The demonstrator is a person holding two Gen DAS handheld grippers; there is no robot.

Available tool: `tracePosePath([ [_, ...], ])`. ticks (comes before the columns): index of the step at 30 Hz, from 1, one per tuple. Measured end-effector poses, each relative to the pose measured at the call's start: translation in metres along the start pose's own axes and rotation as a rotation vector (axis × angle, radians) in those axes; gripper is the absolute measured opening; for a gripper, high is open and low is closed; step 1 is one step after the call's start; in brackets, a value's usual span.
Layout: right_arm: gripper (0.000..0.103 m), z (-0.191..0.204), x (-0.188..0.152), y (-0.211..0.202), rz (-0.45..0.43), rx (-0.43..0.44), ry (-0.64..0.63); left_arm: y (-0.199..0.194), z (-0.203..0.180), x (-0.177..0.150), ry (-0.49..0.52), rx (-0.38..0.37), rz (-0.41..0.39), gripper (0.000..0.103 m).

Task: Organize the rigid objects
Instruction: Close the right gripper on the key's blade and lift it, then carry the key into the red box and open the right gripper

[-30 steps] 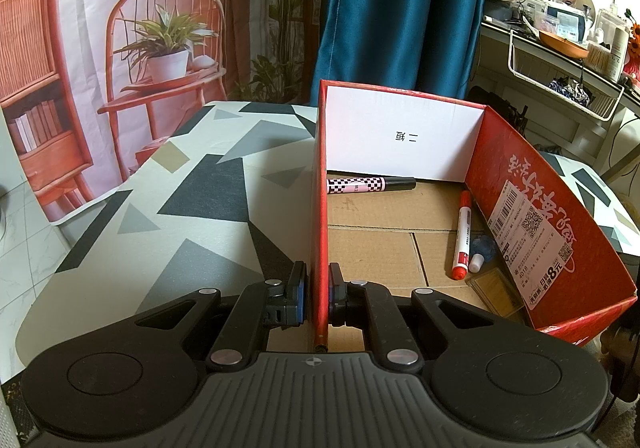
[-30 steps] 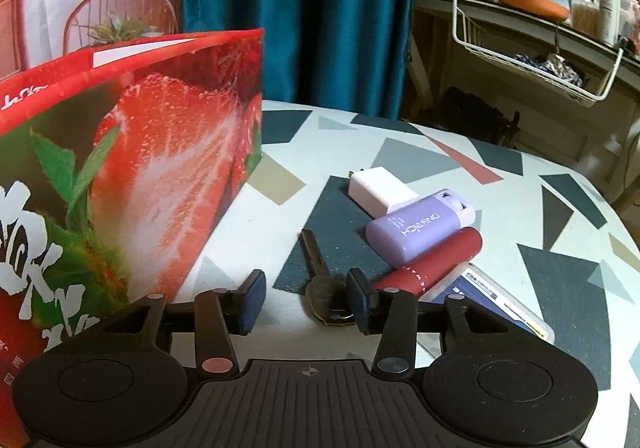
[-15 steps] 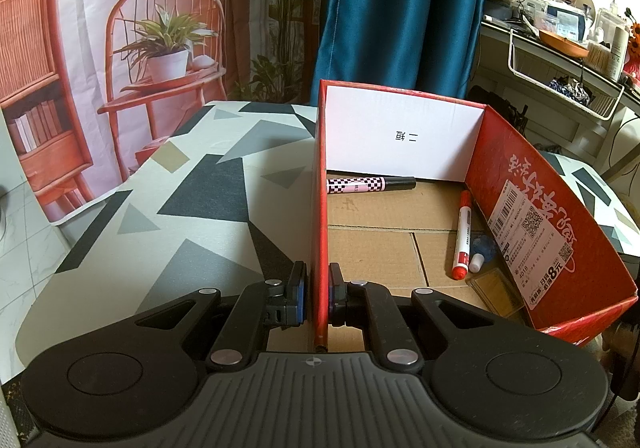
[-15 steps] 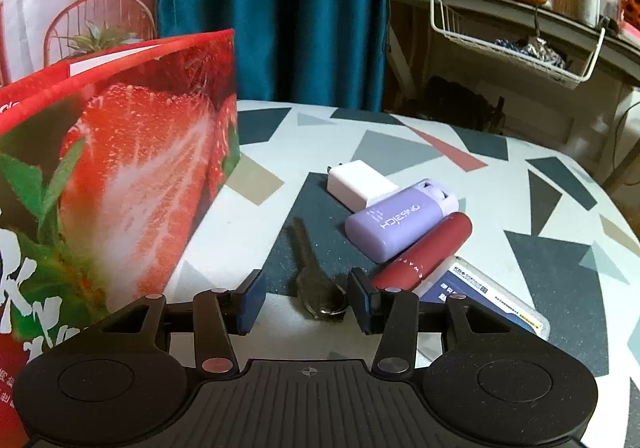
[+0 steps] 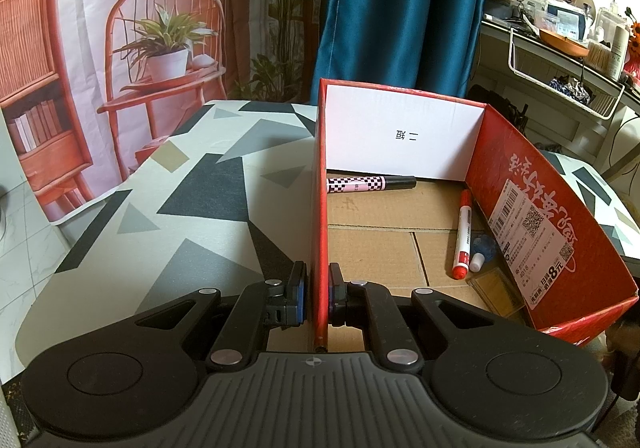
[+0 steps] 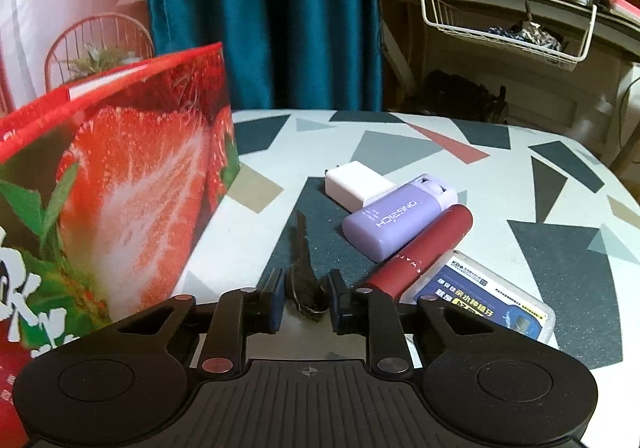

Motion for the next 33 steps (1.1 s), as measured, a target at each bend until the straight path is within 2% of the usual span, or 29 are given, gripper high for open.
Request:
tracePosePath([
  [7, 0.008, 0.001, 0.001, -0.004, -0.019, 0.023, 0.007, 0.0, 0.0, 0.0, -0.002, -0.001, 0.0, 0.011],
  [14, 0.008, -0.015, 0.008, -0.007, -0.003, 0.053, 0.129, 0.001, 0.0, -0.001, -0.007, -0.002, -0.003, 0.011],
  [17, 0.008, -0.021, 0.021, -0.01, -0.015, 0.068, 0.176, 0.001, 0.0, -0.001, -0.009, -0.003, -0.003, 0.011],
  [23, 0.008, -0.018, 0.068, -0.018, -0.083, 0.165, 0.231, 0.002, -0.001, -0.001, -0.007, -0.003, -0.002, 0.011],
  [28, 0.008, 0.004, 0.116, -0.024, -0.136, 0.281, 0.165, 0.002, -0.001, -0.001, -0.006, -0.002, -0.003, 0.011],
  [33, 0.008, 0.043, 0.143, -0.016, -0.114, 0.406, 0.02, 0.002, -0.002, -0.002, -0.009, -0.003, -0.004, 0.011],
])
Point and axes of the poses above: each gripper's, at about its wrist camera, not at the fingertips, and y roughly the way its jaws point, z to its left, x to its top, the point moved 1 cm from there along y, roughly the way its jaws point, and after that the axes turned 9 degrees about -z, right-handed, at the moved point
